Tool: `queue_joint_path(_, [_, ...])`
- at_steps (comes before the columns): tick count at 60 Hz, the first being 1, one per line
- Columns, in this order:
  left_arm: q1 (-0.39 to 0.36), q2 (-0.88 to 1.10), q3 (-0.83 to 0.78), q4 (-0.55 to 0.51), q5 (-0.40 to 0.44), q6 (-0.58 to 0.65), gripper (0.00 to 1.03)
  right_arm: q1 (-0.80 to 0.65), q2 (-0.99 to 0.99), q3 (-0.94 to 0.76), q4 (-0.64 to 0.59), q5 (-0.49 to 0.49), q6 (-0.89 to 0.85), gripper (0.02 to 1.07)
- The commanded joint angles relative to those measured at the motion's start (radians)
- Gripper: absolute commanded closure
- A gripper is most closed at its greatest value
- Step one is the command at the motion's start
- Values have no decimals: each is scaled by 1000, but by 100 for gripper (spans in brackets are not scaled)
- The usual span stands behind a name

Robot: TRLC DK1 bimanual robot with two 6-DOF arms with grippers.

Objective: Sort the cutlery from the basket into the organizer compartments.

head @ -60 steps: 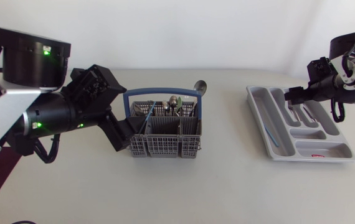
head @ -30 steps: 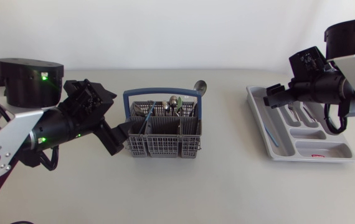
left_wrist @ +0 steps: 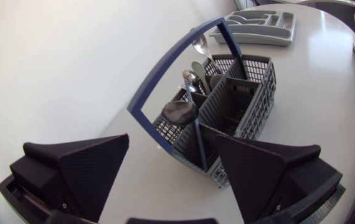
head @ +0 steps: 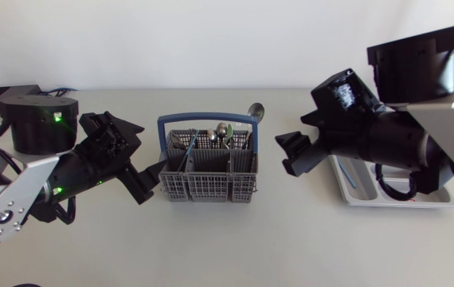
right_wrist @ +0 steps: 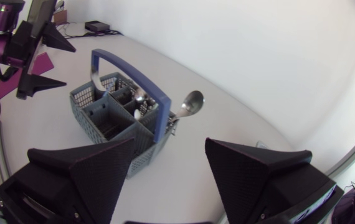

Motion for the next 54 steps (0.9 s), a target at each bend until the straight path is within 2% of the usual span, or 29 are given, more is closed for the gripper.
queue_joint_path(1, [17,23,-32,32,21,17,7,55,37,15,18,0,44,26])
queue_joint_path(20, [83,103,-26,78,170,-1,7,201,249,103,150,-5,105,27])
queue_joint_path(32, [143,158,-3,79,257,-17,7,233,398,179,210,-5,114,38])
queue_joint_path(46, [158,180,11,75,317,-35,7,239,525,267,259,-5,117,48])
queue_joint_path(54, [158,198,20,70,343,-52,7,248,571,301,267,-5,119,48])
